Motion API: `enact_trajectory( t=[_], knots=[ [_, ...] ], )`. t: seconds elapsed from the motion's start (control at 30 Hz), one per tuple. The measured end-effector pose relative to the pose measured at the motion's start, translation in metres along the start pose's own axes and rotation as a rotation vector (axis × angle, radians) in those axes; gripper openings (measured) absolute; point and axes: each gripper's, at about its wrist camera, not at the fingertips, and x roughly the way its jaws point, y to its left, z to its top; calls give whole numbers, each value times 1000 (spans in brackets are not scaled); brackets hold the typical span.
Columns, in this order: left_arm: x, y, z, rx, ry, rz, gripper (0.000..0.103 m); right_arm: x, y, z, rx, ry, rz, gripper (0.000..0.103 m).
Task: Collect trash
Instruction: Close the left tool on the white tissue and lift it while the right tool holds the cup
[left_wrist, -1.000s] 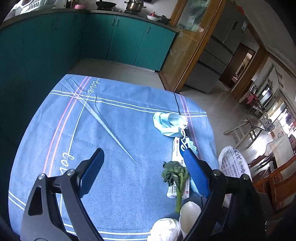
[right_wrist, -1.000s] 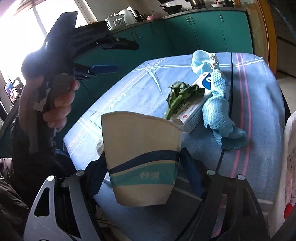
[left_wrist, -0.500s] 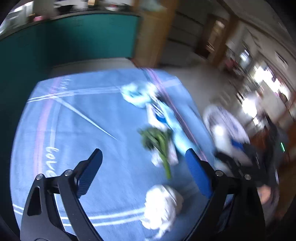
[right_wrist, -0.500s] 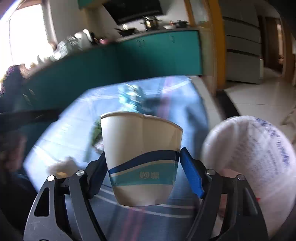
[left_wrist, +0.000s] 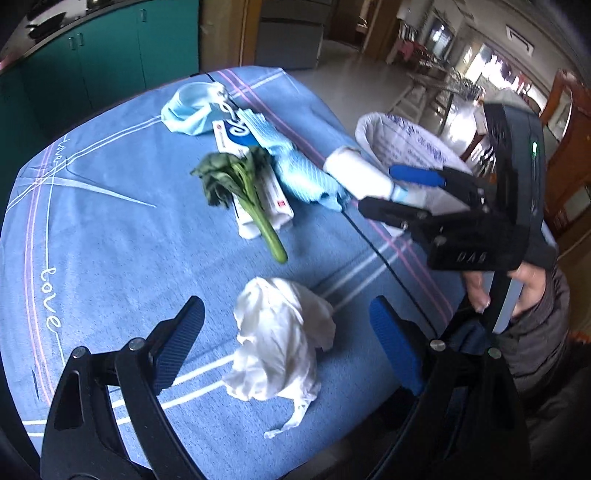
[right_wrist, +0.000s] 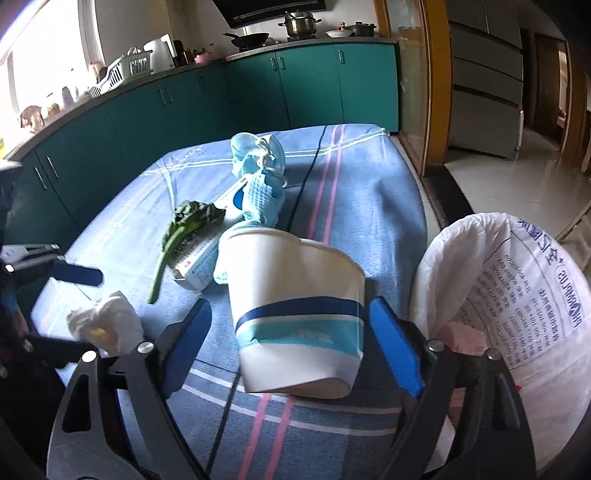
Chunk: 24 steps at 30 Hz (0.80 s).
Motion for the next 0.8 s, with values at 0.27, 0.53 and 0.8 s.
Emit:
enact_trajectory(
  t=[0.27,0.53,0.8],
  knots=[
    [9,-3,-3,26,33,23,54,0,-5,1,26,9,-12,91],
    [1,15,1,-54,-24,71,36,-1,-5,1,25,6,-25,91],
    [-5,50,3,-227,-58,112,49,0,-5,0,27,8,-23,91]
  ],
)
